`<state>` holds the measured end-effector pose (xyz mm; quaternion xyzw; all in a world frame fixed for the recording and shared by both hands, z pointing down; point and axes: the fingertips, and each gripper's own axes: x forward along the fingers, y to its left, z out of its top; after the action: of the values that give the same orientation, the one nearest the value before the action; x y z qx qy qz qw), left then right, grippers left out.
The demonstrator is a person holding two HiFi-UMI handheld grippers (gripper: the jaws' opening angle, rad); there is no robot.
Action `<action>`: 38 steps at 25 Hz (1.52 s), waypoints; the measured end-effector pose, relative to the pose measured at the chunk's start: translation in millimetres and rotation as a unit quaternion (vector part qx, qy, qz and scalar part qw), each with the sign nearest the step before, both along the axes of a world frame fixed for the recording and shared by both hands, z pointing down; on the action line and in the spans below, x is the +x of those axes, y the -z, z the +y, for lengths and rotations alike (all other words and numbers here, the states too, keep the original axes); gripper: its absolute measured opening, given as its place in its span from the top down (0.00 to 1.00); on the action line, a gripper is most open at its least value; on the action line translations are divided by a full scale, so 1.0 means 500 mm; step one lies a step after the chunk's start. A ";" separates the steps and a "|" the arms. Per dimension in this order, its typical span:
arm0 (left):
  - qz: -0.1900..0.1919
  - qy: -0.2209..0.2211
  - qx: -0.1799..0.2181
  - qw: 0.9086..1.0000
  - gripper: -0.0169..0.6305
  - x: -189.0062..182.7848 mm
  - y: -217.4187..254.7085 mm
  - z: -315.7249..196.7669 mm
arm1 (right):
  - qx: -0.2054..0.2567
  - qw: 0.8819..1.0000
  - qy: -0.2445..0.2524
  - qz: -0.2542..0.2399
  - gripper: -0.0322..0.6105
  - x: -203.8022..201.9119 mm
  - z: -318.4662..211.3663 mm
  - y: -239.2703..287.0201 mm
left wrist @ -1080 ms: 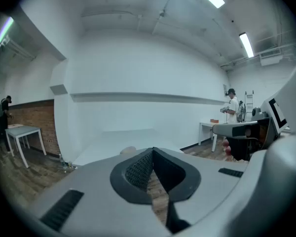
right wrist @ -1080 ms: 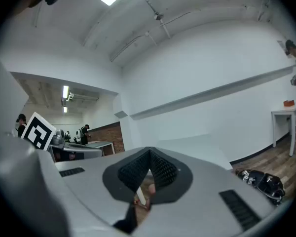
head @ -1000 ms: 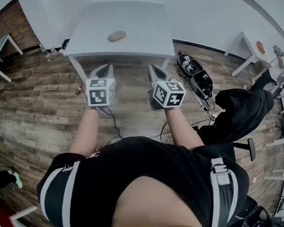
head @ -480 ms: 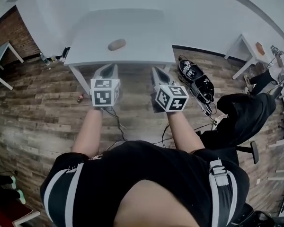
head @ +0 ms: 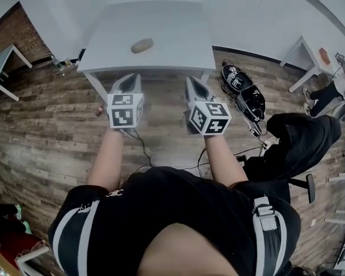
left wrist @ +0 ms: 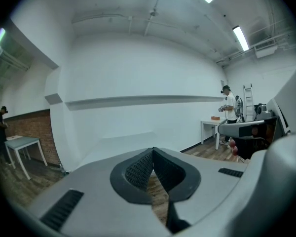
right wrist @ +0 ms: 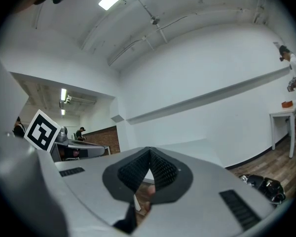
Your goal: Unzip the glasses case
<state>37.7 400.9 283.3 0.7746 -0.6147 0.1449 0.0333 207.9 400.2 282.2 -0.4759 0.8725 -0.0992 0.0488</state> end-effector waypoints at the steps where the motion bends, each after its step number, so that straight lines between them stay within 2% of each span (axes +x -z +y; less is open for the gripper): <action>1: -0.005 0.004 0.000 1.000 0.97 0.005 -0.005 -0.003 | -0.002 1.000 -0.001 0.002 0.94 0.010 -0.005 -0.007; 5: -0.002 0.026 -0.016 1.000 0.97 0.016 -0.038 -0.001 | -0.012 1.000 -0.002 0.011 0.94 0.039 -0.021 -0.037; 11: 0.001 0.043 -0.030 0.999 0.97 0.006 -0.063 -0.046 | -0.004 1.000 -0.001 0.019 0.94 0.034 -0.067 -0.041; 20: -0.021 0.061 -0.027 0.998 0.97 -0.053 -0.107 -0.212 | -0.007 0.999 -0.018 0.036 0.94 0.001 -0.234 -0.064; 24: -0.010 0.053 -0.038 0.998 0.97 -0.092 -0.122 -0.321 | -0.014 0.999 -0.018 0.036 0.94 -0.044 -0.349 -0.059; 28: -0.003 0.056 -0.048 0.997 0.97 -0.171 -0.127 -0.449 | -0.014 0.999 -0.020 0.044 0.94 -0.114 -0.473 -0.052; 32: -0.013 0.051 -0.046 0.998 0.97 -0.242 -0.126 -0.570 | -0.028 0.998 -0.021 0.042 0.94 -0.182 -0.587 -0.062; 38: -0.021 0.035 -0.066 0.997 0.97 -0.343 -0.151 -0.723 | -0.051 0.997 -0.020 0.047 0.94 -0.297 -0.737 -0.099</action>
<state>-134.0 39.6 358.7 0.7456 -0.6311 0.2001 0.0759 59.4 31.7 331.5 -0.4993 0.8579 -0.1201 -0.0144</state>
